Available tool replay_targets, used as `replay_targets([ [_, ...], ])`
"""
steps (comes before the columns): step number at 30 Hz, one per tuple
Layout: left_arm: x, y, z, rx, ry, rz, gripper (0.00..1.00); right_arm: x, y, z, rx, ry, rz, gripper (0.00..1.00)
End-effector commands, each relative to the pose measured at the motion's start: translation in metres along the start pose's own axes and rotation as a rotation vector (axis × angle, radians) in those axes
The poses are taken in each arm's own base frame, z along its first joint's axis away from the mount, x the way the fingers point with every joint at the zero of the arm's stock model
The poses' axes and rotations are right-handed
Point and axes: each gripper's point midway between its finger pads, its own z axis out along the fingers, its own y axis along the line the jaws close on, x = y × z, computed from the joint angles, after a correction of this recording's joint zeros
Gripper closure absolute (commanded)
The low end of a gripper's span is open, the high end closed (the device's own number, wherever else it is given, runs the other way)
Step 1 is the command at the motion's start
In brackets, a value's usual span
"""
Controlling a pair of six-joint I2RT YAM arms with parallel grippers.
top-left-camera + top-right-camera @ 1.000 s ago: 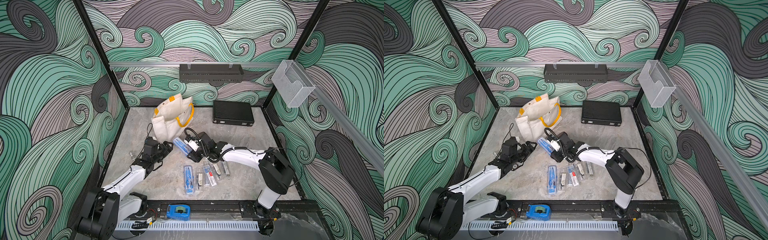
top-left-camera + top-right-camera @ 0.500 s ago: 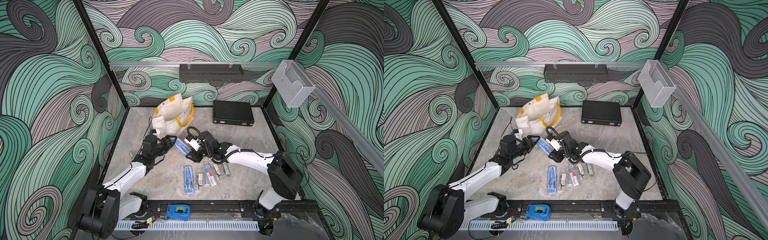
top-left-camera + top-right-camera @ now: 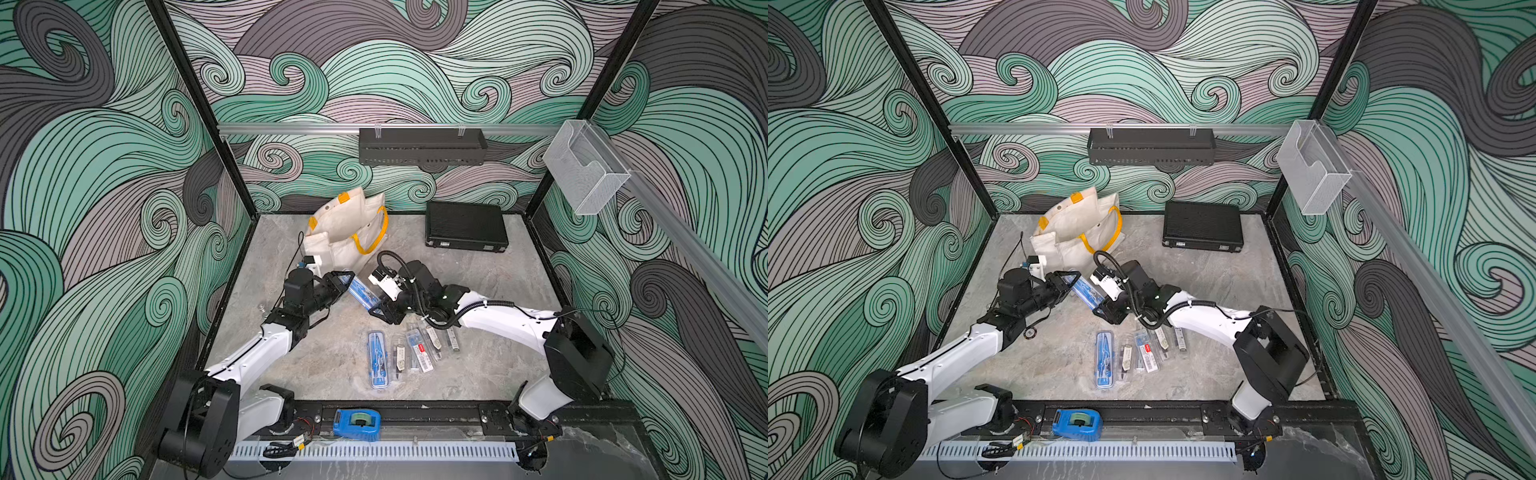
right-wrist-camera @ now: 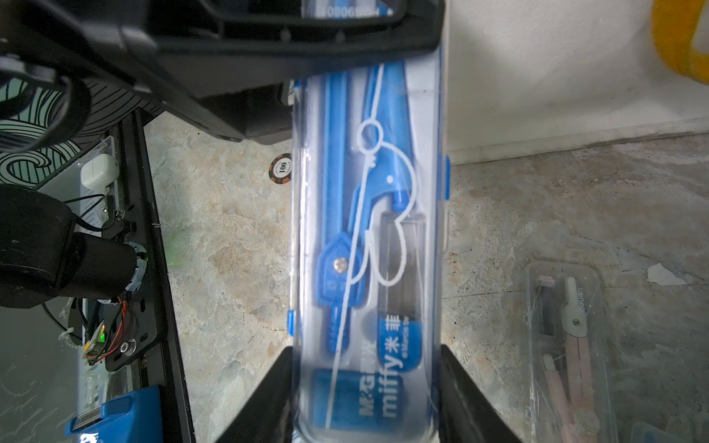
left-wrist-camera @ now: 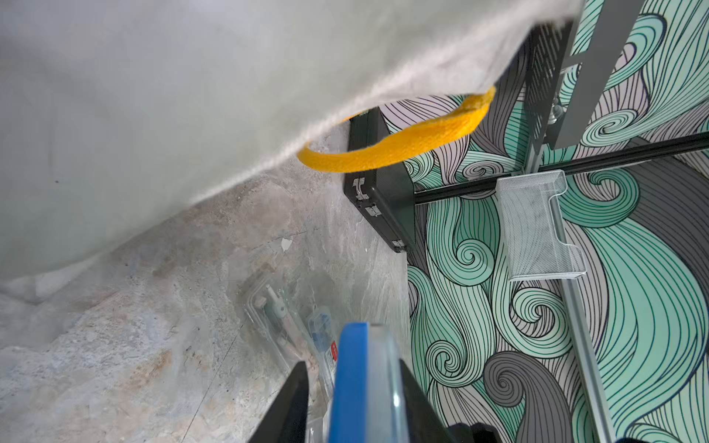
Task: Put the compass set into the canvas bag
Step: Pick up the compass set at the center of the board.
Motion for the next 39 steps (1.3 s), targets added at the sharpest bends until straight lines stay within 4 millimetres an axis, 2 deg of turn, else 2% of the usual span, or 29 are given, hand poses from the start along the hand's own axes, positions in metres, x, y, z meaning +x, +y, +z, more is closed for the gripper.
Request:
replay_targets([
  [1,-0.009,-0.027,-0.003,0.067,-0.015,0.029,0.69,-0.010,0.004,-0.008,-0.008,-0.044,-0.015,0.53],
  [7,-0.009,-0.028,-0.003,0.071,-0.017,0.031,0.76,-0.009,0.004,-0.007,0.002,-0.039,-0.024,0.53],
  [12,-0.010,-0.028,-0.003,0.072,-0.018,0.029,0.85,-0.010,0.004,-0.007,0.003,-0.042,-0.027,0.52],
  [18,-0.009,-0.026,-0.003,0.066,-0.017,0.027,0.86,-0.011,0.004,-0.007,0.005,-0.043,-0.028,0.49],
  [21,-0.009,-0.026,-0.004,0.066,-0.019,0.029,0.86,-0.010,0.003,-0.009,0.014,-0.038,-0.030,0.42],
  [25,-0.011,-0.030,-0.006,0.069,-0.025,0.040,0.86,-0.009,-0.006,-0.018,0.074,-0.045,-0.042,0.19],
  [27,-0.011,-0.033,-0.008,0.071,-0.026,0.049,0.87,-0.011,-0.013,-0.027,0.108,-0.063,-0.038,0.00],
  [31,-0.015,-0.041,-0.012,0.079,-0.035,0.069,0.87,-0.019,-0.037,-0.057,0.183,-0.122,0.023,0.00],
  [34,-0.019,-0.050,-0.015,0.090,-0.043,0.084,0.88,-0.021,-0.072,-0.088,0.325,-0.165,0.115,0.00],
  [36,-0.022,-0.059,-0.016,0.105,-0.046,0.093,0.89,-0.016,-0.095,-0.104,0.430,-0.155,0.166,0.00],
  [39,-0.030,-0.075,-0.017,0.128,-0.054,0.104,0.89,-0.005,-0.120,-0.115,0.552,-0.105,0.215,0.00],
])
